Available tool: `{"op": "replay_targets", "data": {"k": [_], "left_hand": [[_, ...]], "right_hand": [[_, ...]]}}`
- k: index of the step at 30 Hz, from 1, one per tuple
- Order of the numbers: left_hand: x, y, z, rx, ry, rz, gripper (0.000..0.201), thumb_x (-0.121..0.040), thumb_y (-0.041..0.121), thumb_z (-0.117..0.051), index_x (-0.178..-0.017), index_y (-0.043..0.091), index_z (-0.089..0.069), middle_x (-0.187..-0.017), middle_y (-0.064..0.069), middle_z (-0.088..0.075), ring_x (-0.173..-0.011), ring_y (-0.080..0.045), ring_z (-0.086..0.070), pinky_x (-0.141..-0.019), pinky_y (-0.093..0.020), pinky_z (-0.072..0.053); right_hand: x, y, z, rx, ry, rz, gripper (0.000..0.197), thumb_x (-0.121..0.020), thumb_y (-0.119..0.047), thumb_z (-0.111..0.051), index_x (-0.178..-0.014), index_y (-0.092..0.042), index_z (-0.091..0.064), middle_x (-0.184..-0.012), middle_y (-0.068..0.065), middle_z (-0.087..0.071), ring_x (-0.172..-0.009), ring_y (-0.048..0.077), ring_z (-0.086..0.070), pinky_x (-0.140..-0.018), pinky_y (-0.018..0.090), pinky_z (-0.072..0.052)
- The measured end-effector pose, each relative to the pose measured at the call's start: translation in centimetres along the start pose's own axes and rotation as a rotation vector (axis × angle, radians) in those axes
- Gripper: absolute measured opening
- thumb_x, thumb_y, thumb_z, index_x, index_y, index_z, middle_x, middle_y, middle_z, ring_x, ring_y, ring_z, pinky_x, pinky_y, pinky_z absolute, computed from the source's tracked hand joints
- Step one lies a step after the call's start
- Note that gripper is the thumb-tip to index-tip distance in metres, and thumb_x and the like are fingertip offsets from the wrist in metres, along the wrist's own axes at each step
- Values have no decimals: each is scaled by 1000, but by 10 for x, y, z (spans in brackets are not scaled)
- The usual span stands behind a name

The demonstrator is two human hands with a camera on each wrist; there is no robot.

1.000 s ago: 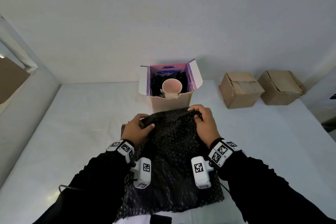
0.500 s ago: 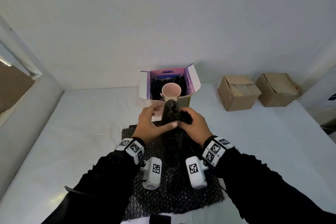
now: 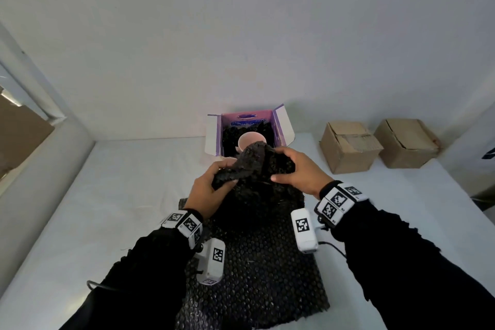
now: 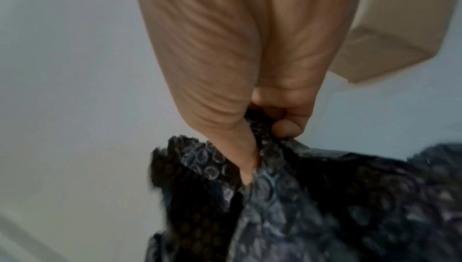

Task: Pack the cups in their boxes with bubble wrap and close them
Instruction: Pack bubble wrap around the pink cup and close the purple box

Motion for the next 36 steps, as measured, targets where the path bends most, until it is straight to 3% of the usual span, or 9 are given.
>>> {"op": "replay_targets", "data": {"k": [6, 10, 15, 19, 22, 24, 28, 32, 36], "left_hand": [[-22, 13, 44, -220, 254, -136, 47, -80, -5, -46, -113, 25, -61, -106, 0, -59, -95, -3, -54, -88, -4, -35], [-52, 38, 41, -385, 177, -286, 38, -71, -2, -42, -88, 16, -71, -109, 0, -59, -96, -10, -56, -88, -17, -43], [-88, 59, 17, -669, 32, -417, 34, -72, 5, -41, -83, 13, -73, -107, -7, -65, -95, -30, -57, -80, -38, -53], [-103, 57, -6, -733, -111, -460, 29, -74, 24, -49, -88, 14, -72, -95, -5, -66, -88, -27, -53, -82, -37, -49], [-108, 28, -27, -757, -272, -296, 64, -81, 52, -57, -136, 22, -45, -106, -2, -64, -95, -20, -47, -85, -32, -42], [-112, 10, -38, -797, -324, -208, 83, -83, 61, -56, -150, 25, -22, -113, -2, -62, -98, -21, -46, -86, -31, -39], [-121, -8, -51, -1082, -369, -177, 63, -89, 68, -34, -131, 26, -54, -110, -6, -56, -100, -24, -43, -87, -36, -38], [-124, -22, -66, -1120, -455, -189, 60, -92, 63, -25, -114, 27, -68, -121, -1, -56, -108, -25, -44, -89, -39, -40], [-136, -34, -67, -980, -494, -41, 40, -97, 46, -39, -106, 21, -68, -103, -8, -67, -92, -28, -60, -79, -39, -51]], "right_hand": [[-20, -12, 43, 357, 148, 36, 50, -80, 1, -58, -118, -26, -41, -92, 5, -63, -86, 26, -63, -67, 31, -45], [-35, -47, 71, 509, 367, 187, 44, -75, 9, -49, -107, -17, -65, -106, 11, -57, -96, 29, -55, -81, 35, -45], [-62, -92, 79, 652, 520, 467, 30, -77, 6, -55, -91, -14, -72, -105, 9, -54, -98, 28, -50, -79, 38, -45], [-95, -95, 55, 784, 336, 519, 24, -76, 5, -63, -84, -16, -73, -101, 6, -56, -97, 28, -49, -79, 44, -48], [-113, -75, 26, 928, 55, 449, 21, -83, -4, -59, -90, -20, -72, -109, 2, -55, -105, 25, -45, -85, 34, -43], [-120, -60, 10, 985, -90, 421, 20, -86, -7, -56, -94, -18, -70, -111, 1, -55, -109, 22, -46, -85, 31, -41], [-131, -31, -7, 1073, -275, 284, 25, -81, -15, -51, -102, -15, -65, -102, 5, -58, -99, 24, -54, -77, 39, -48], [-136, -11, -15, 1314, -424, 228, 39, -67, -47, -39, -78, -17, -61, -65, 1, -55, -64, 21, -50, -73, 34, -39], [-146, -3, -12, 1292, -484, 151, 25, -71, -37, -50, -87, -22, -61, -75, 1, -56, -82, 19, -50, -92, 40, -24]]}}
Point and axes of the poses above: each hand's wrist, its own x-axis away from the middle knuckle, its own z-axis out of the back of the hand, y = z × x, the point moved 8 cm from there along -x, towards the middle knuckle
